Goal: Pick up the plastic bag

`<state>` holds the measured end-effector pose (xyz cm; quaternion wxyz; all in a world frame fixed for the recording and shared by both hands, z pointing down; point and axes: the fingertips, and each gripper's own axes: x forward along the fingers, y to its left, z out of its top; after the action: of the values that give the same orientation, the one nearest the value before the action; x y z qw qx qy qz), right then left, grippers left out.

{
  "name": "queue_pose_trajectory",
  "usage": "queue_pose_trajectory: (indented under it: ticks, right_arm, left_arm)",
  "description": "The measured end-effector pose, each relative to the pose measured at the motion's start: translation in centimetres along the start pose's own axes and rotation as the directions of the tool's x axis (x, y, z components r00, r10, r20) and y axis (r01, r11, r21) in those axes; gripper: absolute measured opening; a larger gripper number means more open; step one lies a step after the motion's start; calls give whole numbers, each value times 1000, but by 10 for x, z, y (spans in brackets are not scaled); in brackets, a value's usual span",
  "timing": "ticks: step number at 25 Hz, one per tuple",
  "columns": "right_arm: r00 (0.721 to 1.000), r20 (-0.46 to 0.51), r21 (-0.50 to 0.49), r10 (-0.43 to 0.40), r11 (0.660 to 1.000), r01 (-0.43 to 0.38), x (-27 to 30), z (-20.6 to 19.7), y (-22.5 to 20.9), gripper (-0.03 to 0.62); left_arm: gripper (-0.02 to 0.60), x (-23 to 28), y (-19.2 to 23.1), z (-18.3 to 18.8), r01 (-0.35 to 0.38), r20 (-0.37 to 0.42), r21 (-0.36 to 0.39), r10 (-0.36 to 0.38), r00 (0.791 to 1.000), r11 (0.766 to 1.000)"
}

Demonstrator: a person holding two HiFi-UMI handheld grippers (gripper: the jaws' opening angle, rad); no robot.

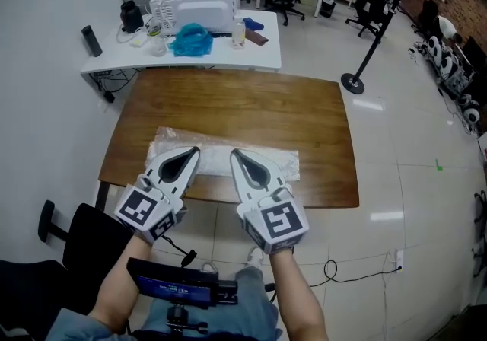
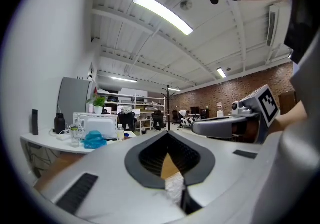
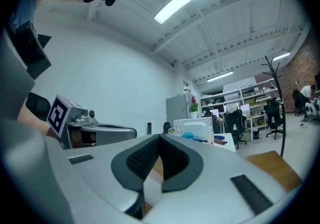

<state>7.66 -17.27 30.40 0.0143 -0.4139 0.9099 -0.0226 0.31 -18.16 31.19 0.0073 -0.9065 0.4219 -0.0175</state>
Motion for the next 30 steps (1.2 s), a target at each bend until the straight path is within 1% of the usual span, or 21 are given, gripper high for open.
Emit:
queue_pose_trajectory:
  ticks: [2,4,7,10,13,18,22,30]
  right_arm:
    - [1000,13,-6,-11,1000,11,5,3,20,0]
    - [1000,24,-5,-20,1000,20,8,6,38,0]
    - [999,20,-6,-26,1000,26,12,9,62,0]
    - [999,4,-9,-33,999,33,13,10,77,0]
    - [1000,0,-27,-28,999,28,11,15,87,0]
    - [1000,14,-46,-20,999,20,1,26,86,0]
    - [1000,15,-51,-15,999,16,-14,31,75,0]
    - [1000,20,-54,23,998,-22,-31,37,62,0]
  left_arm:
    - [11,-17,6,1,8,9,-9,-8,1000,1000]
    - [11,-33,10,0,24,3,0,-24,1000,1000]
    - [11,-49,16,3,40,1,-2,-40,999,999]
    - [11,-57,19,7,52,13,-20,-52,999,998]
    - [11,-60,15,17,58,36,-16,-58,998,998]
    - [11,-58,0,32,52,65,4,-53,996,999]
    - [11,-52,-16,37,34,74,0,-33,997,999]
    - [11,-40,-41,39,7,64,-1,-6,998,1000]
